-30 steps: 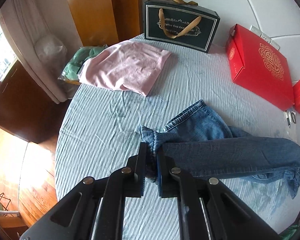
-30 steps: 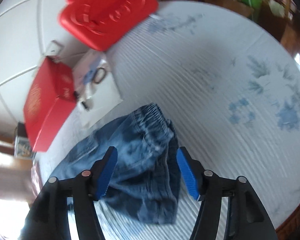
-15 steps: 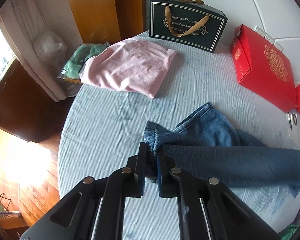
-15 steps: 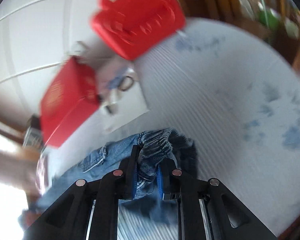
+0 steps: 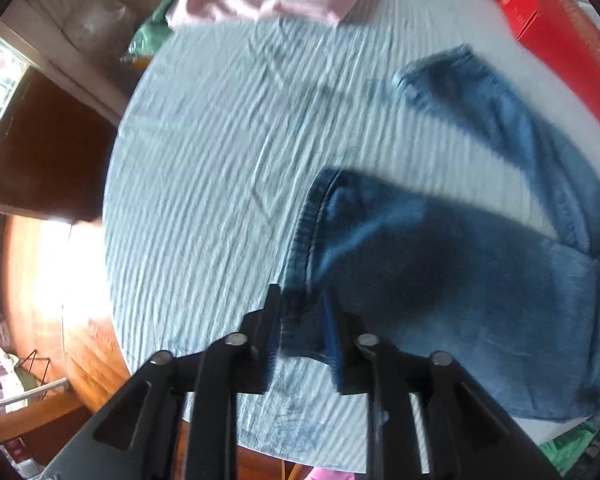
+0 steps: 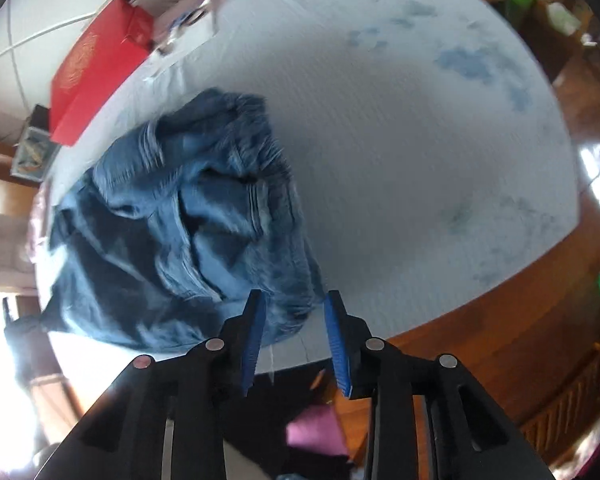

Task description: Fold clothes

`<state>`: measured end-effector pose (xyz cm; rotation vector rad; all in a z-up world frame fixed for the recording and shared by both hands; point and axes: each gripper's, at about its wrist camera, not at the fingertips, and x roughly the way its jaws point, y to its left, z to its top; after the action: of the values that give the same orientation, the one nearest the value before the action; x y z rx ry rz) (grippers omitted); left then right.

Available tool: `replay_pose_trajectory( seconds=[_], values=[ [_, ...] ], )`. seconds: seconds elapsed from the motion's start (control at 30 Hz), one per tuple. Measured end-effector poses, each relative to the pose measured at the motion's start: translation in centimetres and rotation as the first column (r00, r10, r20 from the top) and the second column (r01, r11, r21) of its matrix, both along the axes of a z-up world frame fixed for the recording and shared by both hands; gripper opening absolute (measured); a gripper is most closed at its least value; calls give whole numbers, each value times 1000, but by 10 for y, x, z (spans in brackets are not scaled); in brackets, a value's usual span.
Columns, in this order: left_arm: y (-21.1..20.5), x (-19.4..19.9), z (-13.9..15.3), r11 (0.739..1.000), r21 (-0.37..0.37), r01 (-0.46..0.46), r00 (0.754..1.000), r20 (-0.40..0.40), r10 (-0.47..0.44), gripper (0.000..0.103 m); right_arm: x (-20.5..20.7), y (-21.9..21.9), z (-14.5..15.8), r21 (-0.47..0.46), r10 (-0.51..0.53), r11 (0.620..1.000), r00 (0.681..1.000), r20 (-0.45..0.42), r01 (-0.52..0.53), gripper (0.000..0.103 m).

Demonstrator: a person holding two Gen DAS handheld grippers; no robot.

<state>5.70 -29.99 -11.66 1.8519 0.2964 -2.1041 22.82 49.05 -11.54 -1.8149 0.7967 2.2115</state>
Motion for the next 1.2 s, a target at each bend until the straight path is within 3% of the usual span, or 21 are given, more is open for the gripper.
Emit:
replay_pose_trajectory(
  seconds=[0.03, 0.1, 0.13, 0.2, 0.3, 0.5, 0.63, 0.73, 0.77, 0.83, 0.87, 0.9, 0.93, 0.97, 1.0, 1.07, 1.13, 1.2],
  values=[
    [2, -4, 12, 1000, 8, 8, 999, -34, -8, 46, -3, 3, 8, 9, -8, 1000, 1000, -24, 8, 39],
    [6, -18, 38, 999, 20, 26, 993, -115, -24, 79, -14, 6, 25, 36, -14, 999, 998, -69, 17, 50],
    [9, -28, 48, 999, 19, 38, 989, -144, -35, 82, -24, 6, 31, 43, -14, 999, 996, -89, 17, 51],
    [16, -58, 57, 998, 26, 64, 983, -176, -59, 82, -43, 6, 39, 50, -13, 999, 992, -124, 19, 51],
    [28, -114, 47, 993, 52, 103, 981, -172, -93, 82, -86, 3, 32, 31, -16, 999, 992, -127, 20, 51],
    [66, -204, -2, 976, 144, 162, 983, -112, -147, 82, -166, 11, -10, -1, -80, 997, 996, -47, 81, 52],
    [95, -233, -30, 961, 214, 173, 984, -91, -156, 82, -193, 16, -45, -49, -106, 993, 994, 34, 108, 57],
    [121, -240, -52, 948, 247, 198, 980, -56, -190, 82, -208, 10, -73, -65, -81, 994, 991, 102, 88, 68],
    [131, -239, -60, 949, 229, 214, 977, -34, -212, 79, -211, 7, -82, -69, -67, 995, 990, 125, 76, 71],
    [150, -234, -64, 954, 120, 274, 962, -22, -274, 57, -215, -5, -97, -59, -4, 998, 986, 164, 13, 68],
    [160, -231, -62, 948, 71, 309, 951, -20, -309, 40, -218, -15, -101, -16, 47, 999, 983, 179, -45, 56],
    [166, -227, -60, 943, 49, 329, 944, -18, -329, 13, -220, -26, -98, 39, 102, 993, 978, 182, -111, 34],
    [168, -225, -55, 944, 45, 328, 945, -23, -327, 9, -222, -35, -93, 75, 150, 983, 973, 176, -165, 29],
    [168, -223, -45, 946, 13, 325, 945, -37, -324, 8, -224, -41, -85, 100, 179, 975, 971, 160, -196, 18],
    [169, -219, -30, 945, -41, 323, 943, -71, -326, 7, -225, -43, -72, 116, 187, 973, 975, 122, -201, 15],
    [169, -204, 20, 934, -186, 304, 919, -200, -339, 7, -218, -34, -29, 146, 156, 978, 987, -36, -149, 12],
    [159, -181, 64, 944, -196, 267, 892, -320, -319, 7, -199, -18, 16, 143, 99, 987, 971, -218, -69, 11],
    [147, -156, 85, 959, -148, 242, 884, -374, -281, 7, -174, -8, 40, 161, 65, 987, 949, -307, -15, 11]
  ],
)
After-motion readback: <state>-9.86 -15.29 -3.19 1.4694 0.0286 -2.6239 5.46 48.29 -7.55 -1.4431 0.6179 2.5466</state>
